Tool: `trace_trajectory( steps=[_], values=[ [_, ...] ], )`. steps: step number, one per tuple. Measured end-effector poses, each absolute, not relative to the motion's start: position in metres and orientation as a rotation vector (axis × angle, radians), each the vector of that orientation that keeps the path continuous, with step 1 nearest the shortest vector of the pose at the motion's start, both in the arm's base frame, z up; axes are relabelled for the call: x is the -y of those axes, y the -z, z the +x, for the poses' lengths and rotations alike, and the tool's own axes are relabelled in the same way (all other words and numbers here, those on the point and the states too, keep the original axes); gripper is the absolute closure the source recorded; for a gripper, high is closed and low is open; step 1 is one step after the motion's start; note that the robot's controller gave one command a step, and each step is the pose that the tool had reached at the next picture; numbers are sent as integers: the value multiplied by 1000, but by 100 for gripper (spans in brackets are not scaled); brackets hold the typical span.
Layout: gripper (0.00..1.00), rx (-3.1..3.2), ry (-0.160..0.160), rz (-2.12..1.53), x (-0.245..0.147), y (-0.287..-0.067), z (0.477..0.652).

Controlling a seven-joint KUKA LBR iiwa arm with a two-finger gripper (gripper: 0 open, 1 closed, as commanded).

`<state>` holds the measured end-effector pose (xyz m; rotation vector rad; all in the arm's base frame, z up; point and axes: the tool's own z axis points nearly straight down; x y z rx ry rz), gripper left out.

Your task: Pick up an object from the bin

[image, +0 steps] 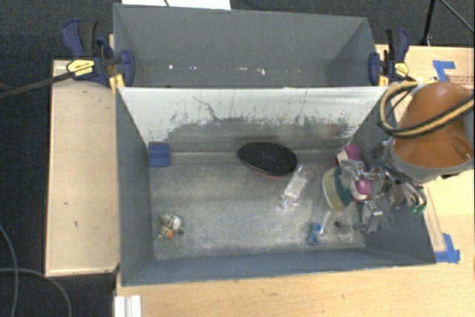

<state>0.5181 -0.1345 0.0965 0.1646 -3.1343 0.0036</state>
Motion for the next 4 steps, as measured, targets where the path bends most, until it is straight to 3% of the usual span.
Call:
trace_trajectory(
  steps=[1, 2, 3, 4],
  values=[
    [0, 3137, -1, 251, 137, -71, 558],
    [0, 3117, -8, 489, 134, -73, 491],
    [0, 3135, -4, 347, 78, -73, 519],
    [0, 2986, -11, 1035, 38, -74, 524]
  ],
)
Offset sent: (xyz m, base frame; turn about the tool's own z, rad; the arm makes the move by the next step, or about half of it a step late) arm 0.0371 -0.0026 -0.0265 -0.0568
